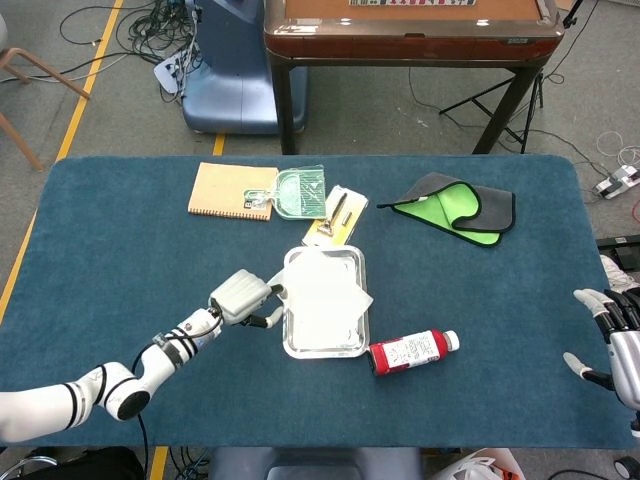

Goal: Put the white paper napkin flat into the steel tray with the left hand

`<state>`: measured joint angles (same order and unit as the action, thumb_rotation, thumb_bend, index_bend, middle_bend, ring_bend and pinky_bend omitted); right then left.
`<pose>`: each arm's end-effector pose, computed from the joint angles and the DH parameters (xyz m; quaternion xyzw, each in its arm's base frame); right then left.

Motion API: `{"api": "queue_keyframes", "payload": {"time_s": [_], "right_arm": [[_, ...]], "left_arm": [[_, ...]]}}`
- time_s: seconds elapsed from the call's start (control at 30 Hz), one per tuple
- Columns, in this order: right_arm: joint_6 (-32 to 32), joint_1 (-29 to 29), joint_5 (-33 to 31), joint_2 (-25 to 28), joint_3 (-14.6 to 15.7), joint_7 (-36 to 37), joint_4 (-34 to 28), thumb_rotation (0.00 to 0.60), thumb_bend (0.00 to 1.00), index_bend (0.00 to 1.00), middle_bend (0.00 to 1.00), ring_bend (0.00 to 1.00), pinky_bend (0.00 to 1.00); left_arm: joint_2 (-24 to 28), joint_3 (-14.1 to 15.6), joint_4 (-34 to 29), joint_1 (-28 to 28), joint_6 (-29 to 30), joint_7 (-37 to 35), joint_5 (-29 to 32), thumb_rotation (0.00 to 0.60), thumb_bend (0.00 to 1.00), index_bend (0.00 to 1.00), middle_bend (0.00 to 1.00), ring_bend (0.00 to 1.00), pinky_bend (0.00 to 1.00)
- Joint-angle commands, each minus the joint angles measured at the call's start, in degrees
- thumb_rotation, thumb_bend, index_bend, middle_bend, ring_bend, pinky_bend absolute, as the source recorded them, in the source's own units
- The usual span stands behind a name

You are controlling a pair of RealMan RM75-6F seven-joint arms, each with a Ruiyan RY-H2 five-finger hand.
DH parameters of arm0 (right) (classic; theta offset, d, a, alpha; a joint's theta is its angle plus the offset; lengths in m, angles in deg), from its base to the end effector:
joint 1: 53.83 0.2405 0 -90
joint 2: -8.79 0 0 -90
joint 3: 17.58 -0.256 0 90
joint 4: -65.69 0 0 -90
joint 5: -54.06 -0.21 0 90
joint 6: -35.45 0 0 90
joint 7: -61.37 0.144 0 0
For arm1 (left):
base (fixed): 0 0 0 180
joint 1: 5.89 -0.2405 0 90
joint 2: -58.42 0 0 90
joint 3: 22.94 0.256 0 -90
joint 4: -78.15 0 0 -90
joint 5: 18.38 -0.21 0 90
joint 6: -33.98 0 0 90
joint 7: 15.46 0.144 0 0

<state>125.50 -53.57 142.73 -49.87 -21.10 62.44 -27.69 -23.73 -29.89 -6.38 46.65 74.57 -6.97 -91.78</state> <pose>-0.3145 -0.1580 0.1977 0.5858 -0.3533 0.3869 0.6183 -0.1127 0.3564 -0.0161 -0.8412 -0.3168 -0.3216 0.2976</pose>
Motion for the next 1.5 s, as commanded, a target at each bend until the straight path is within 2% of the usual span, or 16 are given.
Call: {"api": "queue_keyframes", "payload": {"time_s": [0.03, 0.3, 0.57, 0.8, 1.07, 1.2, 1.5], "right_arm": [[0.0, 0.0, 0.0, 0.0, 0.0, 0.0, 0.1, 0.6, 0.05, 0.2, 0.21, 0.13, 0.14], [-0.5, 0.3, -0.1, -0.2, 0.0, -0.1, 0.1, 0.6, 0.05, 0.2, 0.21, 0.13, 0.14], [-0.3, 0.0, -0.7, -0.1, 0.0, 0.2, 0.3, 0.6, 0.05, 0.2, 0.21, 0.13, 0.14], [-0.6, 0.0, -1.1, -0.2, 0.0, 0.5, 0.7, 0.6, 0.05, 0.2, 0.21, 0.13, 0.14], [-0.7, 0.0, -1.4, -0.4, -0.1, 0.7, 1.0, 0.6, 0.05, 0.2, 0.21, 0.13, 0.14], [-0.5, -0.1, -1.5, -0.4, -0.2, 0.7, 1.0, 0.6, 0.05, 0.2, 0.21, 0.13, 0.14], [-0.3, -0.2, -1.5, -0.4, -0.2, 0.6, 0.9, 0.6, 0.05, 0.2, 0.21, 0.13, 0.14]], "left_arm": [[1.6, 0.7, -2.4, 0.5, -1.4, 0.1, 0.6, 0.088, 0.47, 0.27, 1.0, 0.97, 1.0], [0.9, 1.8, -4.7, 1.9, -3.5, 0.6, -0.1, 0.093, 0.47, 0.23, 1.0, 0.97, 1.0], [-2.0, 2.9, -3.7, 5.0, -7.0, 5.4, 3.0, 0.11, 0.47, 0.18, 1.0, 0.97, 1.0], [-2.8, 2.5, -4.1, 7.2, -8.0, 7.7, 6.4, 0.138, 0.47, 0.14, 1.0, 0.96, 1.0], [-4.0, 3.7, -3.5, 9.3, -9.2, 10.3, 8.8, 0.159, 0.47, 0.15, 1.0, 0.96, 1.0], [-4.2, 4.6, -3.5, 10.2, -9.8, 11.3, 9.8, 0.214, 0.47, 0.17, 1.0, 0.96, 1.0], [-3.9, 6.6, -3.4, 11.2, -8.6, 14.4, 10.7, 0.236, 0.47, 0.2, 1.0, 0.96, 1.0]]}}
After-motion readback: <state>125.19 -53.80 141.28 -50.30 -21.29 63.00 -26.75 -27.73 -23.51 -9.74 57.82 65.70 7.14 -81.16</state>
